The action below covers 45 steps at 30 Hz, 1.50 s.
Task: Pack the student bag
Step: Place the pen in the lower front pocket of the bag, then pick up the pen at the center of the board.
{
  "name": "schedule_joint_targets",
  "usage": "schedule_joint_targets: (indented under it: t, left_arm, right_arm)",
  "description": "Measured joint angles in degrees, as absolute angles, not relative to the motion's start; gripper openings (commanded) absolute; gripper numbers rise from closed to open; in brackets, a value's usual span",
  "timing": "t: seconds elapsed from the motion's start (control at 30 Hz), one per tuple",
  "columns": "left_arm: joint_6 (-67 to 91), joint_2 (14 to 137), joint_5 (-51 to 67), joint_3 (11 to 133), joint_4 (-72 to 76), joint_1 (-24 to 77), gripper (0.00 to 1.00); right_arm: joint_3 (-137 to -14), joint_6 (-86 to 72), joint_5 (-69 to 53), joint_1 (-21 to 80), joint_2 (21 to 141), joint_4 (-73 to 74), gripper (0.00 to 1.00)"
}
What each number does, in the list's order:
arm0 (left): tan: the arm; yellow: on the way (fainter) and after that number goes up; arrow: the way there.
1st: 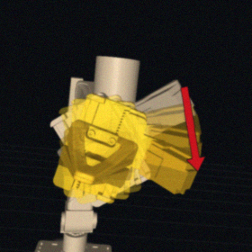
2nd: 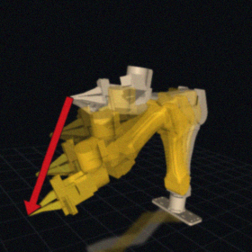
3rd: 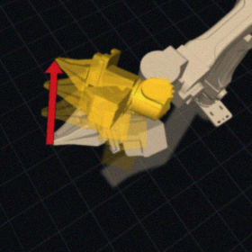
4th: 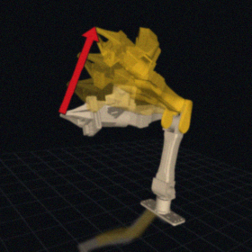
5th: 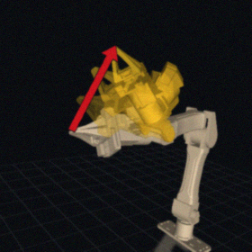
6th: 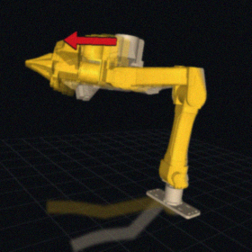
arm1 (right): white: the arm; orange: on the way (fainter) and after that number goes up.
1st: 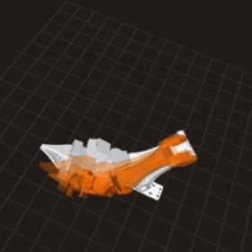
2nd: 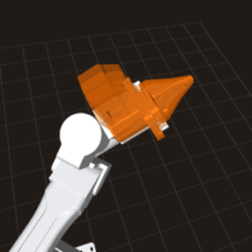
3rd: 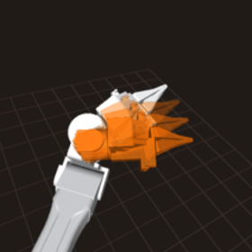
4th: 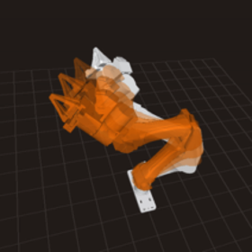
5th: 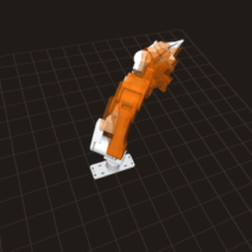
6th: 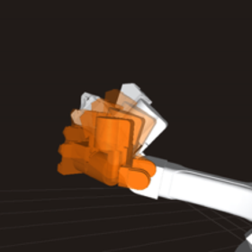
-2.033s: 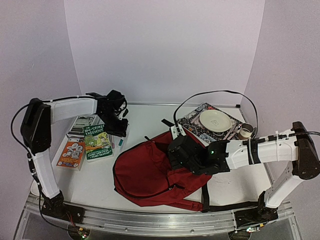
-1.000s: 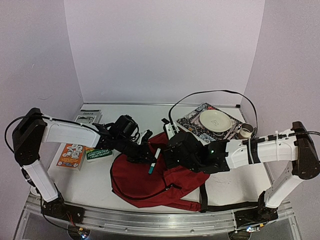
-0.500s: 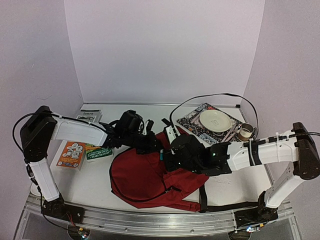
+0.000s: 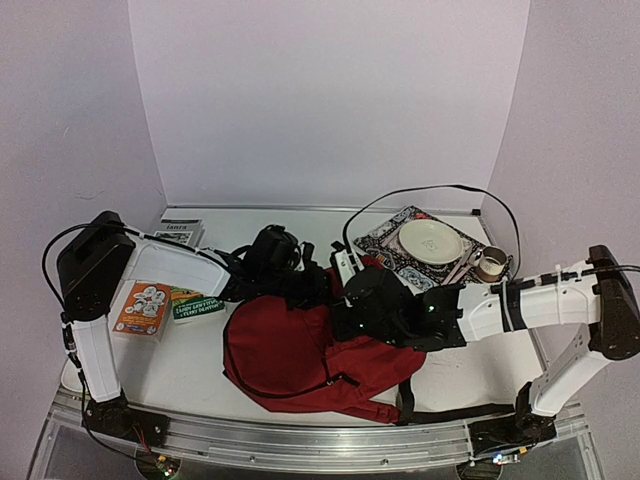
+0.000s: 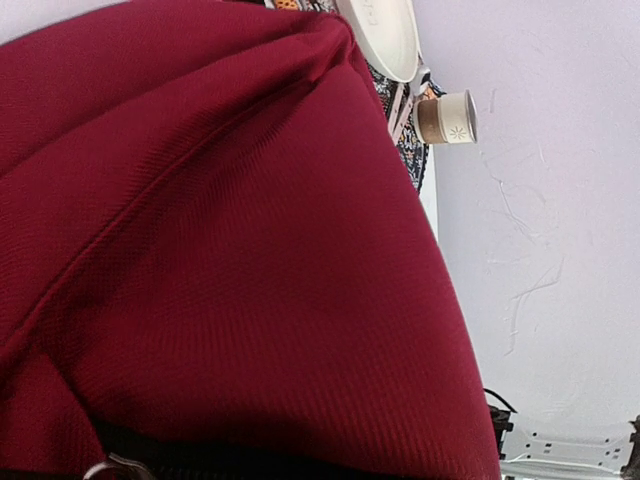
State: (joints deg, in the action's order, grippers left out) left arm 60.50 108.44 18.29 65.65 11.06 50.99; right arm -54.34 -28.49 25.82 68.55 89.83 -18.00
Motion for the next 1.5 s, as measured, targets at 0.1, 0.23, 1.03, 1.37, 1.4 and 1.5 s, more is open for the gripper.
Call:
schedule_joint_targets:
  t: [0.1,0.23,1.03,1.37,1.4,1.5]
  left_arm:
    - [60.45,108.44,18.27,65.65,11.41,51.06,0.39]
    - [59.94,108.38,18.31,65.55,12.06,51.07,0.4]
    - [38.85,92.67,-3.03,59.24,-17.05,40.89,0.63]
    - [34.08,104.68,-6.11,67.43,-20.72,33.48,0.68]
    - [33.89,105.75,-6.73,68.2,-21.28,33.21,0.69]
    - [33.08,108.52,-9.02,70.87,-22.98,32.55,0.71]
  right_arm:
    - [-53.64,-28.48,26.55,68.55,89.15,-18.02,0.0]
    - [-53.37,-28.47,27.32,68.55,89.12,-18.02,0.0]
    - [-53.19,-28.09,33.47,69.21,89.14,-14.3,0.0]
    - [-53.19,-27.9,33.98,69.21,89.14,-13.69,0.0]
    - [-53.19,-27.9,34.0,69.21,89.14,-13.67,0.0]
    - [-53.19,-27.9,34.14,69.21,89.14,-13.66,0.0]
